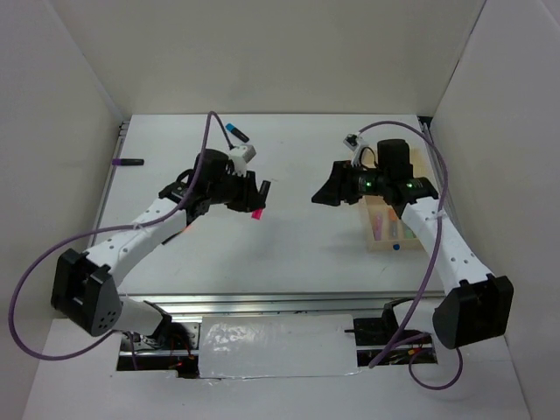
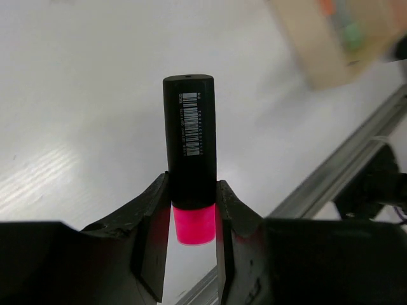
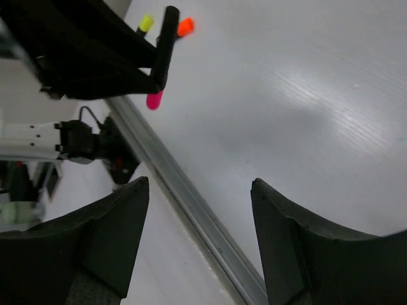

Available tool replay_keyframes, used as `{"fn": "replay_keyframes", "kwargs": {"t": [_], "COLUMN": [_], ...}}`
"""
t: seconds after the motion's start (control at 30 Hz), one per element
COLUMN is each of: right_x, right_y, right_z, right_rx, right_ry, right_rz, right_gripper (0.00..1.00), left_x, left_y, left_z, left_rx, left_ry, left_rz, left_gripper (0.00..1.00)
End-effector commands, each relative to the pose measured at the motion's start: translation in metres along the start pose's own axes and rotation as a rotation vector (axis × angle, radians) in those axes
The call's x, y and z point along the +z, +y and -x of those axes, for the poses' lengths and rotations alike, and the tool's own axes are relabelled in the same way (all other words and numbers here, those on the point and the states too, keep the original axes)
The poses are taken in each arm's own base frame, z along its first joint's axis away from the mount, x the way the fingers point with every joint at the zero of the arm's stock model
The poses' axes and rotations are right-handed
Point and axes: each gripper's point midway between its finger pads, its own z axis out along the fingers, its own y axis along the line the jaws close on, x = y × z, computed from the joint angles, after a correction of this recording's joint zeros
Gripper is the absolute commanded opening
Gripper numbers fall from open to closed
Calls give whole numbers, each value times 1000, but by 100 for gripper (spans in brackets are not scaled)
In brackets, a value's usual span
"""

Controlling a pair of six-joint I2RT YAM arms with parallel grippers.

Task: Sort the stationery into containers
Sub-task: Grab a piece of stationery with the left arm, then pass the stationery from the left arm to the right

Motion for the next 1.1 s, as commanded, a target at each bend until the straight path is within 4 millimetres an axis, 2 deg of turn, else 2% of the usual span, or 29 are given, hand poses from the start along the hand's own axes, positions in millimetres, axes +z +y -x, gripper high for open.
{"fn": "replay_keyframes", "kwargs": {"t": [0.0,0.03,0.23,0.5,0.67,0.7,0.73,0.8,0.83,0.87,0.9,0.93,0.97,1.03,1.07], "right_x": [19,23,31,44,53,56,58,61,62,61,61,59,55,45,38], "right_y": [36,38,69,67,60,57,56,53,53,54,54,54,55,44,36], "right_z": [22,27,38,34,38,38,39,40,40,41,40,40,39,43,45], "right_rx": [77,97,36,47,69,80,84,94,95,90,93,93,88,80,84], "right_ry": [-22,-19,-20,-4,7,13,16,22,23,18,21,17,9,-26,-38], "right_rz": [164,178,258,252,236,230,226,222,221,226,228,228,228,195,170], "right_gripper": [72,74,76,75,66,64,55,46,32,22,6,1,0,0,0], "left_x": [-23,-23,-24,-21,-24,-23,-23,-24,-24,-23,-23,-23,-23,-23,-24], "left_y": [-67,-77,-99,-118,-131,-133,-133,-137,-137,-137,-137,-136,-133,-127,-118], "left_z": [42,41,44,47,47,46,46,47,47,46,46,46,47,46,48], "left_rx": [83,96,156,180,188,187,188,192,190,193,189,188,196,195,184], "left_ry": [-143,-136,-139,-142,-144,-140,-139,-141,-141,-138,-140,-139,-142,-139,-143], "left_rz": [-170,-179,-196,-227,-251,-252,-253,-262,-262,-260,-256,-251,-243,-219,-186], "left_gripper": [1,1,0,0,0,0,0,0,0,0,1,3,15,35,64]}}
